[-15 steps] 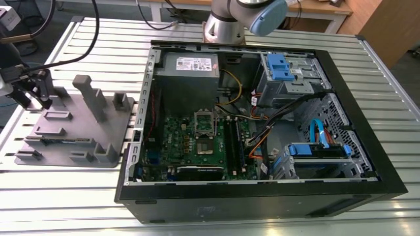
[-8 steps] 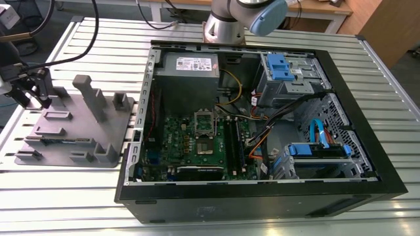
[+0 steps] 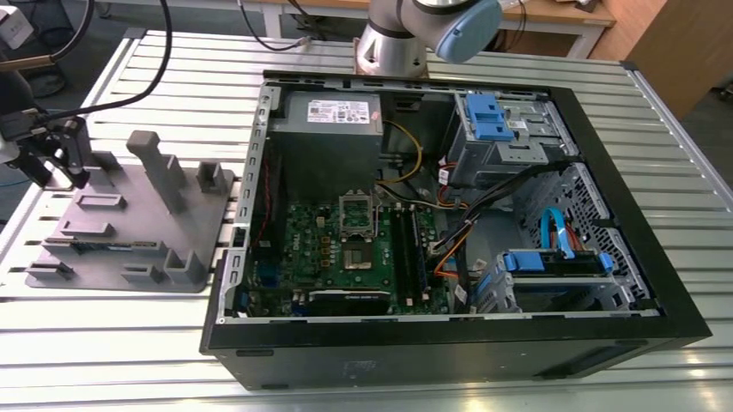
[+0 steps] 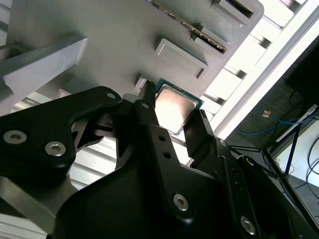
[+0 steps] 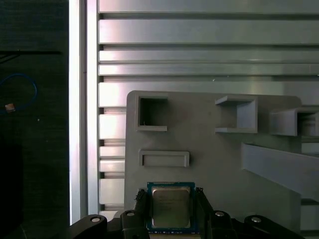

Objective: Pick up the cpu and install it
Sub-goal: 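Pick up the cpu and move it towards the insertion slot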

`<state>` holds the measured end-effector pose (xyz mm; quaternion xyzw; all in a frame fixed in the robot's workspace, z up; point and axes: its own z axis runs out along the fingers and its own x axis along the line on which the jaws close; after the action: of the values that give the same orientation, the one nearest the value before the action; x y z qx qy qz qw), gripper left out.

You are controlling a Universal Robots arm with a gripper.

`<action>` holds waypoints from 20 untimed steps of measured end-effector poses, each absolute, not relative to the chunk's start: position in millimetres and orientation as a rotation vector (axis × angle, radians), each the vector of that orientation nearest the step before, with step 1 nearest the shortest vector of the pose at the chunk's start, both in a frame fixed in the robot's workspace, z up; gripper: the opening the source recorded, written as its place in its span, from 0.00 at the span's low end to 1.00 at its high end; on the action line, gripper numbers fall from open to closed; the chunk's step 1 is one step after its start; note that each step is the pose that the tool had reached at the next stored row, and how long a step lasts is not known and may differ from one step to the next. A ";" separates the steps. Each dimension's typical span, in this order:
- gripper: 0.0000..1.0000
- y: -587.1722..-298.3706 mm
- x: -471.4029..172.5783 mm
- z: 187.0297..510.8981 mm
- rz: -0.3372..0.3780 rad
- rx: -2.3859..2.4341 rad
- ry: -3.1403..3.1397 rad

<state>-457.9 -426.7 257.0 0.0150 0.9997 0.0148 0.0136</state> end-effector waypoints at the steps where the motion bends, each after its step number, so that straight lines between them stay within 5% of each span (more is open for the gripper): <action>1: 0.47 -426.7 -457.9 257.2 0.046 0.047 3.113; 20: 0.47 -426.7 -457.9 261.0 0.046 0.047 3.114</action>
<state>-457.9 -426.7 261.0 0.0150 0.9997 0.0148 0.0137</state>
